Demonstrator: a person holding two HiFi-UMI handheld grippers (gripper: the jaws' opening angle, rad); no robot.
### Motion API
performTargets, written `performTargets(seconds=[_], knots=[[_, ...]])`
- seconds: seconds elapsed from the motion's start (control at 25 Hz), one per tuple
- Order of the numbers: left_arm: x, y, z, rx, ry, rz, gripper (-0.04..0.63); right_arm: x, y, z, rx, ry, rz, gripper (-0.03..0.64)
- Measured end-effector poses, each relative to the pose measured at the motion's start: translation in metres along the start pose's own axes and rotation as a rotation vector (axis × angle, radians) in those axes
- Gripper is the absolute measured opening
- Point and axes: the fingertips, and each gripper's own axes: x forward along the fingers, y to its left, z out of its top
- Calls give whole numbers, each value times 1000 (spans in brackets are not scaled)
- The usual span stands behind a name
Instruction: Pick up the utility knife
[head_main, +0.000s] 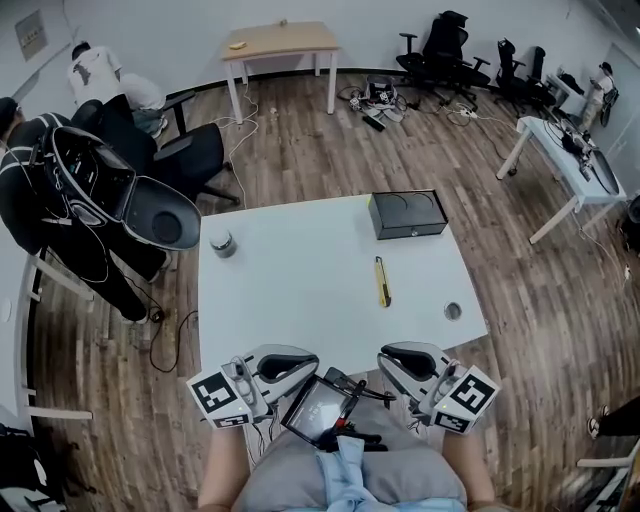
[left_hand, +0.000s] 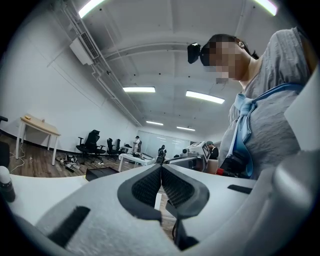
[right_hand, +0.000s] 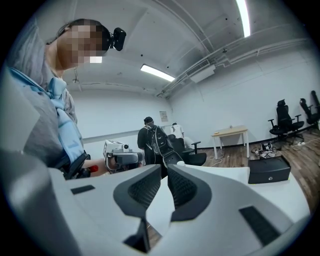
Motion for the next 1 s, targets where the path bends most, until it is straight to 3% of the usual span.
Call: performTargets(seconds=[0.48,1.0], knots=[[18,25,-6,-39,9,-5,17,8,-69,-8,84,-10,-162,29],[14,43,-19,-93,7,39,17,31,-146,-41,121,78,-283,34]])
